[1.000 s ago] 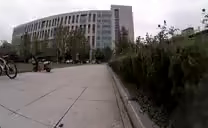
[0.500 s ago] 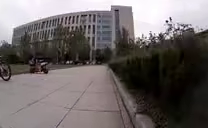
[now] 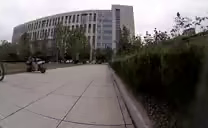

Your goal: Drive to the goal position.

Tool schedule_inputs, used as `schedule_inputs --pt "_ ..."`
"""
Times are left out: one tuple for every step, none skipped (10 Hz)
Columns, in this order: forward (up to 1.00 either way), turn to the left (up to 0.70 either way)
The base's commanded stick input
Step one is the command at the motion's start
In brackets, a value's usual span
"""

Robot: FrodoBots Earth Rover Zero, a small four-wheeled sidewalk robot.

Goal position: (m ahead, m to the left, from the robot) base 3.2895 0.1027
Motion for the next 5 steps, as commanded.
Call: schedule_inputs --pt "0.70 0.00" --pt "0.70 0.00" --pt "0.70 0.00" --pt "0.70 0.00" --pt "0.70 0.00"
